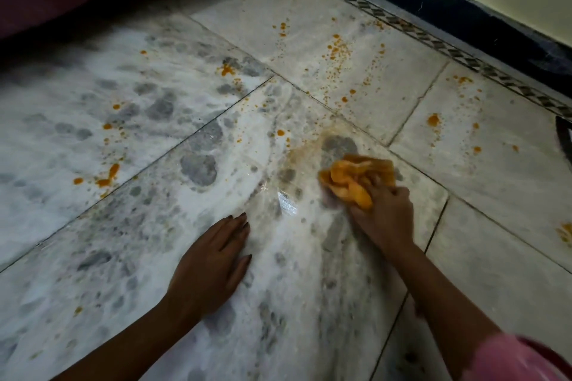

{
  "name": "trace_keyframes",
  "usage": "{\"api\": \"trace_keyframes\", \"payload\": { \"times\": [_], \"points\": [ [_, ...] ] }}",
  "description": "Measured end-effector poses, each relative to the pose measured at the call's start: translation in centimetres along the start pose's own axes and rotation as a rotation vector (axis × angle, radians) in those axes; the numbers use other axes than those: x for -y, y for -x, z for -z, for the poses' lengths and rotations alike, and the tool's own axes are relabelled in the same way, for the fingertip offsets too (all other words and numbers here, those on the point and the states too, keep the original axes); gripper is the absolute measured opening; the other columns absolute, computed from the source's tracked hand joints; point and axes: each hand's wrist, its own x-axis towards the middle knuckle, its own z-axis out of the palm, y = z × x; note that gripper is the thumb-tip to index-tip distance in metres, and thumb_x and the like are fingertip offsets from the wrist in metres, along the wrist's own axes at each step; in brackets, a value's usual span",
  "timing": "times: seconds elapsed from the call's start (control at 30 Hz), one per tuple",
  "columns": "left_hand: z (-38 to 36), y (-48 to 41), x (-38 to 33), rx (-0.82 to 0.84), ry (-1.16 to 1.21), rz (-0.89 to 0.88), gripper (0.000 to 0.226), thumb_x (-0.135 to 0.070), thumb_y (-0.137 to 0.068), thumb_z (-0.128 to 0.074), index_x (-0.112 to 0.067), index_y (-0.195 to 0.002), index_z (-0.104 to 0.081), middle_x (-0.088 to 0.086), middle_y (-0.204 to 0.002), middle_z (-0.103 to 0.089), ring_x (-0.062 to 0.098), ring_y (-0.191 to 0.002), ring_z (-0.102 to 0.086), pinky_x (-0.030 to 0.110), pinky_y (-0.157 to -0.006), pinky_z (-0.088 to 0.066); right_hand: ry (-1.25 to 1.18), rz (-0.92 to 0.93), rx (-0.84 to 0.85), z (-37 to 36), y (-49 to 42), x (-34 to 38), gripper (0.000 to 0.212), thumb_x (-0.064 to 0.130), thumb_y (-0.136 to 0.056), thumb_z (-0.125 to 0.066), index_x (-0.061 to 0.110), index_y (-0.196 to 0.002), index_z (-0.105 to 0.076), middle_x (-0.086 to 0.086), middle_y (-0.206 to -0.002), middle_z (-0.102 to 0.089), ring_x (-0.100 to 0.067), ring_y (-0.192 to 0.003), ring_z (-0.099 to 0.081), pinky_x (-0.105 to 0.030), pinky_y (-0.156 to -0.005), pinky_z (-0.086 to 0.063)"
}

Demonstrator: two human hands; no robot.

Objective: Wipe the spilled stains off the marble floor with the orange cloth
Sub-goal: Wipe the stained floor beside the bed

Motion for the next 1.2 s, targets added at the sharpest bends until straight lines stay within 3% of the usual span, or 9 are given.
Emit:
{"api": "trace_keyframes", "payload": {
  "times": [0.1,0.2,0.4,0.53,0.67,0.83,1.0,1.13,1.2],
  "points": [
    [0.7,0.2,0.1,-0.002,-0.019,-0.016,0.056,-0.04,-0.097,-0.028,-0.001,-0.119,-0.061,0.014,-0.127,-0.058,0.03,-0.115,-0.056,0.032,-0.099,-0.036,0.003,-0.073,0.108,-1.9,-5.1,5.5,0.062,0.057,-0.074,-0.046,0.034,-0.131,-0.048,0.004,-0.142,-0.043,-0.04,-0.121,-0.037,-0.048,-0.096,-0.035],
    [1.5,0.6,0.4,-0.006,-0.042,-0.013,0.057,-0.041,-0.097,-0.027,-0.002,-0.117,-0.063,0.013,-0.125,-0.06,0.028,-0.113,-0.057,0.029,-0.1,-0.033,-0.048,0.056,0.17,-3.0,-3.0,10.0,0.062,0.051,-0.077,-0.05,0.034,-0.136,-0.041,0.006,-0.147,-0.037,-0.041,-0.13,-0.031,-0.054,-0.106,-0.027],
    [1.8,2.2,1.2,0.017,-0.043,0.025,0.052,-0.038,-0.094,-0.033,-0.003,-0.119,-0.062,0.011,-0.129,-0.057,0.027,-0.118,-0.054,0.028,-0.1,-0.032,-0.093,0.492,0.135,0.5,7.8,2.9,0.055,0.054,-0.075,-0.05,0.031,-0.125,-0.058,-0.001,-0.133,-0.056,-0.035,-0.097,-0.062,-0.043,-0.079,-0.049],
    [2.1,4.0,1.7,0.013,-0.049,0.047,0.053,-0.038,-0.094,-0.031,-0.003,-0.121,-0.061,0.011,-0.13,-0.056,0.025,-0.12,-0.051,0.028,-0.1,-0.033,-0.026,0.185,0.06,0.9,3.6,0.3,0.058,0.05,-0.07,-0.051,0.025,-0.122,-0.061,-0.004,-0.125,-0.062,-0.04,-0.086,-0.055,-0.044,-0.07,-0.049],
    [2.2,5.2,1.6,-0.012,-0.038,0.082,0.059,-0.042,-0.098,-0.022,-0.004,-0.119,-0.062,0.011,-0.127,-0.058,0.025,-0.118,-0.049,0.028,-0.098,-0.033,-0.033,-0.058,0.116,-1.0,-2.2,8.6,0.049,0.043,-0.082,-0.058,0.031,-0.13,-0.05,0.002,-0.139,-0.046,-0.038,-0.118,-0.037,-0.046,-0.096,-0.035],
    [2.6,7.2,2.8,-0.037,-0.041,0.103,0.06,-0.043,-0.098,-0.021,-0.006,-0.12,-0.062,0.009,-0.127,-0.059,0.024,-0.117,-0.052,0.03,-0.092,-0.047,-0.07,0.298,0.202,-2.6,3.4,16.6,0.063,0.042,-0.073,-0.063,0.032,-0.133,-0.047,0.003,-0.143,-0.044,-0.042,-0.12,-0.042,-0.054,-0.091,-0.038],
    [3.2,9.6,4.5,-0.049,-0.032,0.157,0.058,-0.044,-0.098,-0.022,-0.008,-0.121,-0.062,0.006,-0.13,-0.057,0.023,-0.117,-0.055,0.03,-0.095,-0.045,-0.121,0.691,0.211,-0.7,10.2,7.7,0.064,0.056,-0.07,-0.056,0.034,-0.13,-0.049,0.005,-0.137,-0.051,-0.032,-0.103,-0.062,-0.044,-0.083,-0.048],
    [3.3,11.3,4.5,-0.095,-0.012,0.218,0.057,-0.042,-0.099,-0.022,-0.008,-0.119,-0.063,0.006,-0.13,-0.057,0.022,-0.12,-0.05,0.022,-0.105,-0.028,-0.017,0.449,0.105,-0.9,4.4,5.1,0.064,0.056,-0.069,-0.047,0.023,-0.122,-0.061,-0.009,-0.126,-0.061,-0.042,-0.086,-0.062,-0.046,-0.076,-0.051],
    [3.5,11.6,4.4,-0.112,-0.012,0.225,0.058,-0.041,-0.099,-0.021,-0.008,-0.116,-0.065,0.006,-0.127,-0.059,0.021,-0.119,-0.05,0.024,-0.101,-0.034,0.003,0.266,0.105,-1.7,0.8,9.3,0.067,0.057,-0.068,-0.04,0.024,-0.122,-0.061,-0.007,-0.128,-0.059,-0.044,-0.097,-0.057,-0.049,-0.08,-0.049]
  ]
}}
